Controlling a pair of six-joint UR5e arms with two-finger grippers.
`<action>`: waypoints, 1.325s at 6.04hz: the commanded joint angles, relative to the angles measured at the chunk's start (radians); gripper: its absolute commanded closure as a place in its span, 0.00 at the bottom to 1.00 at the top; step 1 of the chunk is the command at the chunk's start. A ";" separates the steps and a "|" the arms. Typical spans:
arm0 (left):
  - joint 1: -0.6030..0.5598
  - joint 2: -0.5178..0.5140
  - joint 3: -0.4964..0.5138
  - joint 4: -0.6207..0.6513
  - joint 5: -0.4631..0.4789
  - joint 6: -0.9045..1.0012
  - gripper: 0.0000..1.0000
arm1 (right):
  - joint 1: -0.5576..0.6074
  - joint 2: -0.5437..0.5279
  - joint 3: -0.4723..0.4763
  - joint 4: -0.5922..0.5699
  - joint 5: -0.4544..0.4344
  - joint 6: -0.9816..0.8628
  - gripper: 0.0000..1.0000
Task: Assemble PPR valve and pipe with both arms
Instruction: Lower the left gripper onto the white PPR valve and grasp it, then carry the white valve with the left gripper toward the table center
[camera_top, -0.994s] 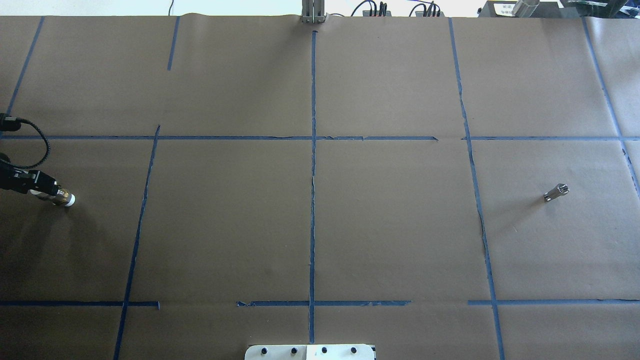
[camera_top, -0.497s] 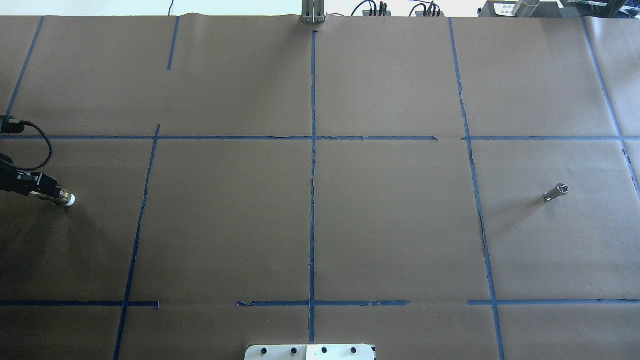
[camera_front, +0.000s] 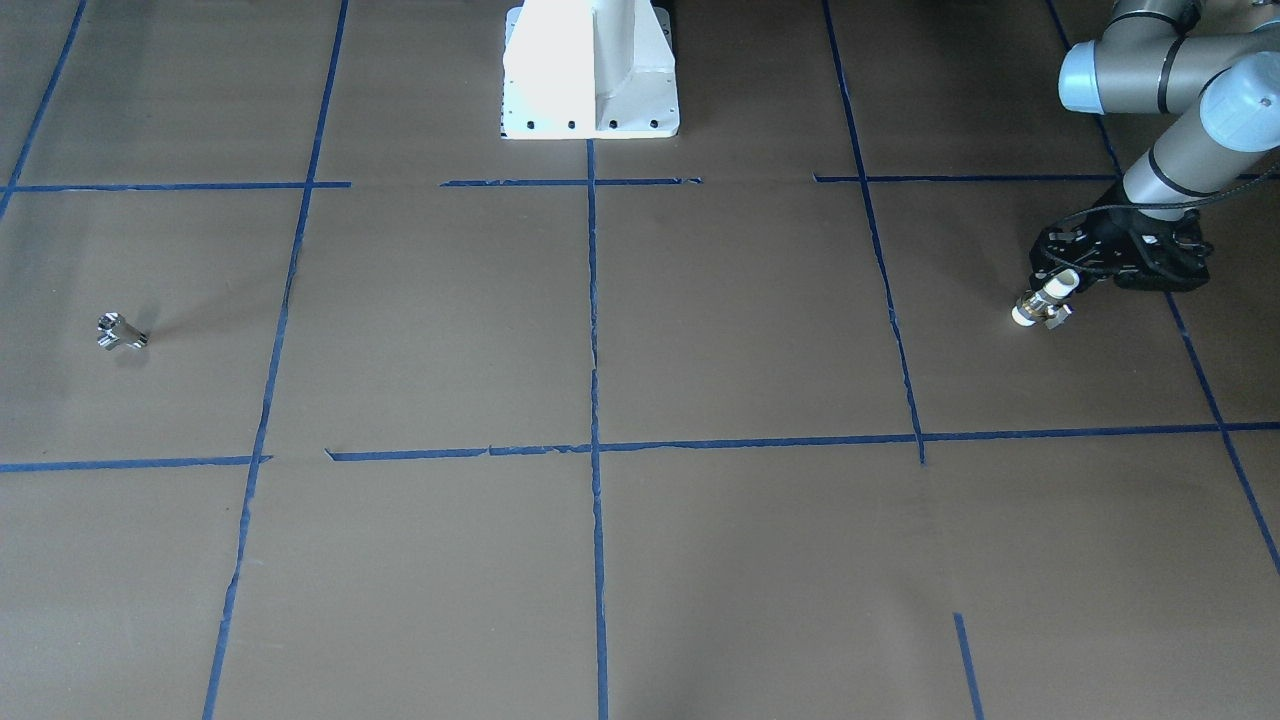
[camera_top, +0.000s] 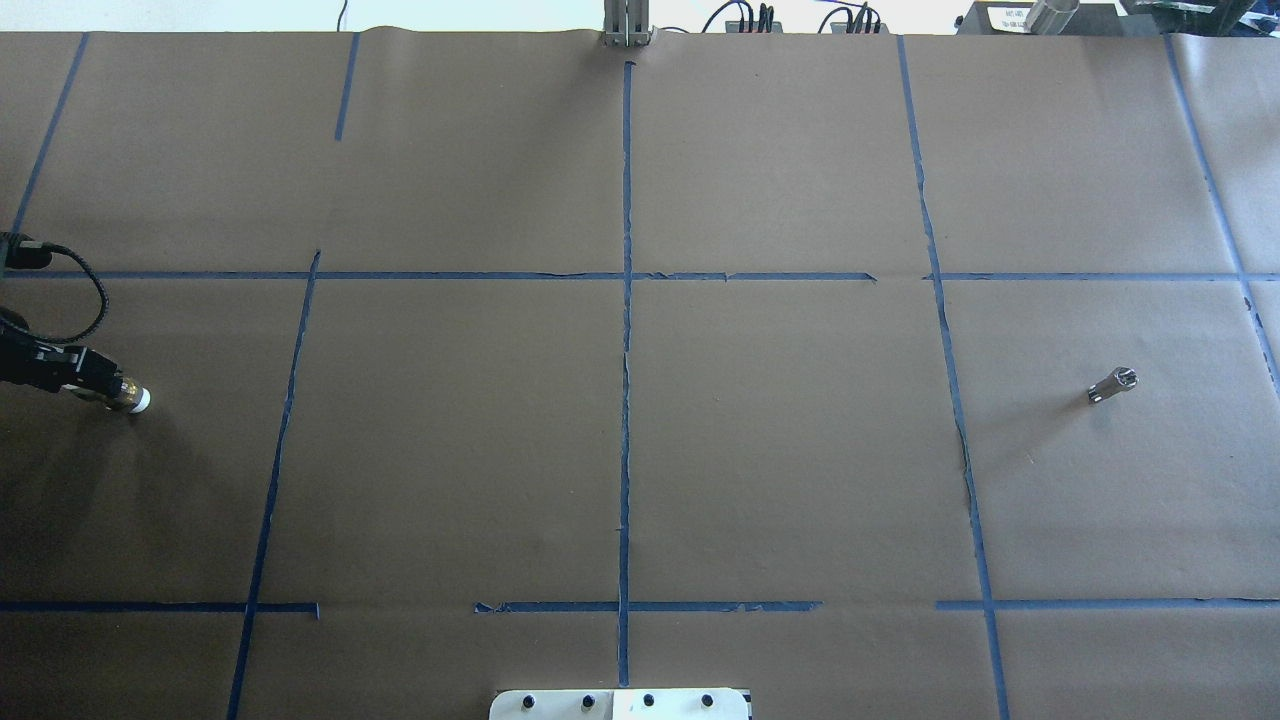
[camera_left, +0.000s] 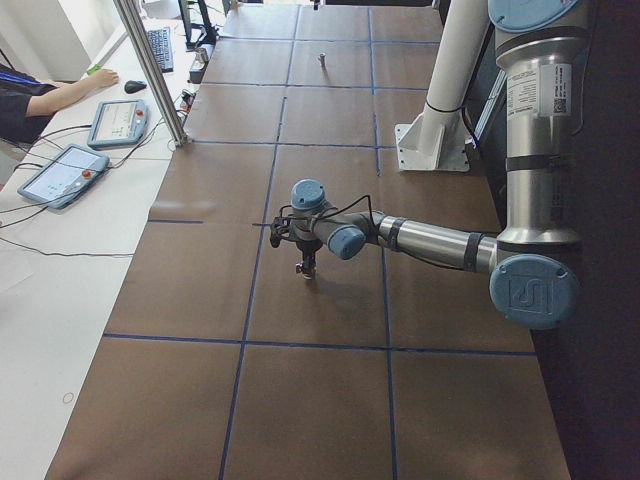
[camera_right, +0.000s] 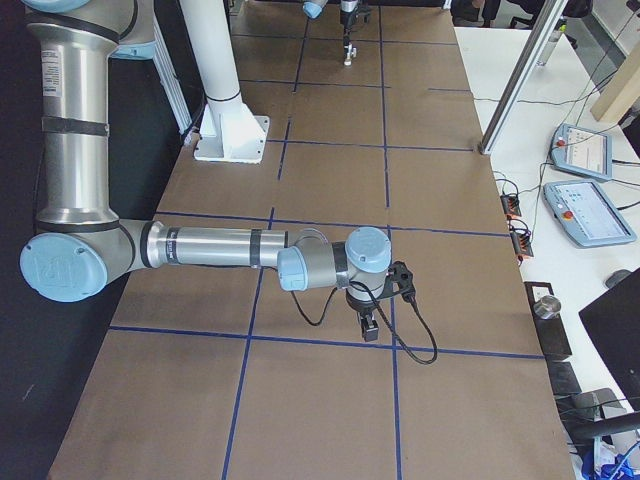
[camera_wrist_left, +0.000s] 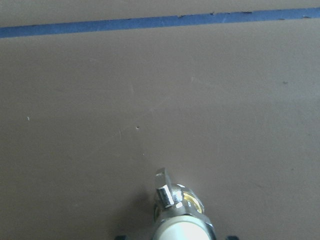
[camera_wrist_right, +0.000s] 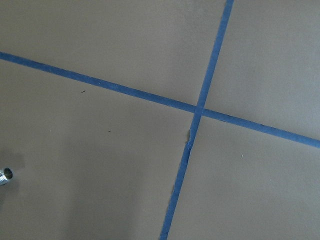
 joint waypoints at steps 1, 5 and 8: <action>0.000 -0.008 -0.003 0.002 -0.006 -0.002 0.87 | 0.000 0.000 0.001 0.000 0.000 0.002 0.00; -0.001 -0.168 -0.192 0.302 0.002 -0.060 0.97 | 0.000 0.000 0.008 0.002 0.002 0.008 0.00; 0.194 -0.568 -0.179 0.602 0.064 -0.486 0.97 | 0.000 0.002 0.009 0.002 0.002 0.008 0.00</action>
